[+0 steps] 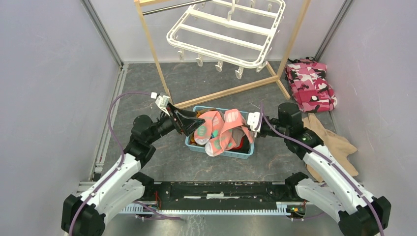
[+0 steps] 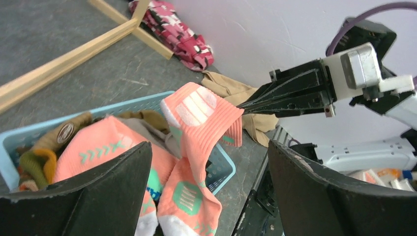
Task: Clip the socks to the hanger
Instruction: Pick up the sock from the bin.
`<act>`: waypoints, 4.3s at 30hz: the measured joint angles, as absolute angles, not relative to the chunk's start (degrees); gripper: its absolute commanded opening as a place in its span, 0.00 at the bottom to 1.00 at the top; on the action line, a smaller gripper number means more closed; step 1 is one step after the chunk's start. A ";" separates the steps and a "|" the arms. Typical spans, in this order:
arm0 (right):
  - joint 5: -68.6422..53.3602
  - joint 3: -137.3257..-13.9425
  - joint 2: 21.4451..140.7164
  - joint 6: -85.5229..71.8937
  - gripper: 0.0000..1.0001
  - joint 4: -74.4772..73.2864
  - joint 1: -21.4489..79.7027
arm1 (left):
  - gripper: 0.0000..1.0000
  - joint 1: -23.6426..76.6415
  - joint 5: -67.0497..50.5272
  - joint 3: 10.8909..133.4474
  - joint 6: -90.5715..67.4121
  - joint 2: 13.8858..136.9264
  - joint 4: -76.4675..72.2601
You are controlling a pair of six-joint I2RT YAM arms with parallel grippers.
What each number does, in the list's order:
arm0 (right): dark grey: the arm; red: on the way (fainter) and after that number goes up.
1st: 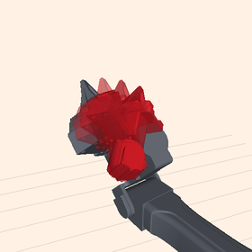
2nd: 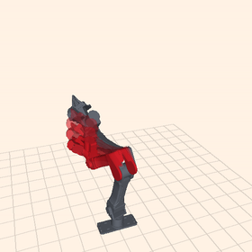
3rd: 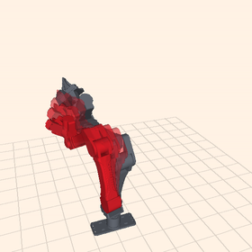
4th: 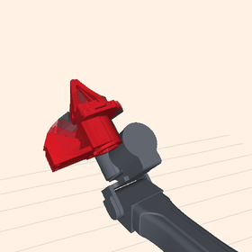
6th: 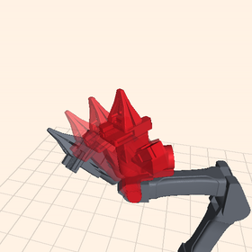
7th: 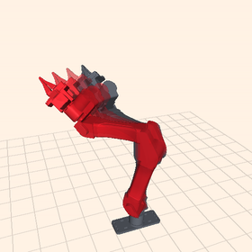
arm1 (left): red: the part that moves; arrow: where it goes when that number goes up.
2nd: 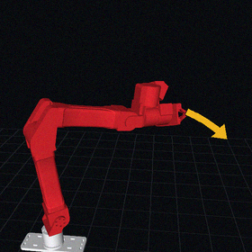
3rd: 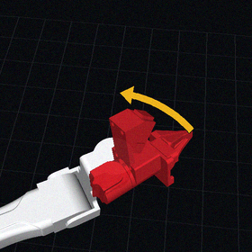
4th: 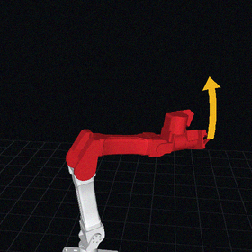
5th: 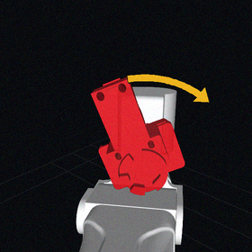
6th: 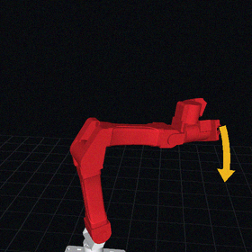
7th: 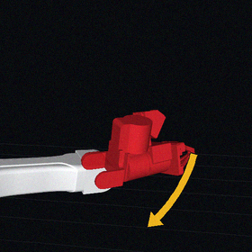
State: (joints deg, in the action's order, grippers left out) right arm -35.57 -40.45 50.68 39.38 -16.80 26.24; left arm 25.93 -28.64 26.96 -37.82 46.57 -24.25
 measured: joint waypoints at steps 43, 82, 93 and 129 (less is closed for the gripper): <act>-48.69 -44.21 49.43 40.75 0.00 -24.62 24.99 | 0.63 71.00 18.06 39.55 24.62 73.91 -28.12; -55.00 -39.09 46.22 62.08 0.98 -22.39 24.36 | 0.02 46.59 -2.74 26.13 -42.02 58.13 -31.07; -40.47 -29.45 43.68 58.74 0.98 -2.24 35.90 | 0.02 46.02 -4.99 24.16 -60.86 62.02 -41.01; -36.10 -39.46 46.15 51.07 0.00 -4.01 40.84 | 0.34 44.69 -4.89 23.14 -61.43 63.31 -40.95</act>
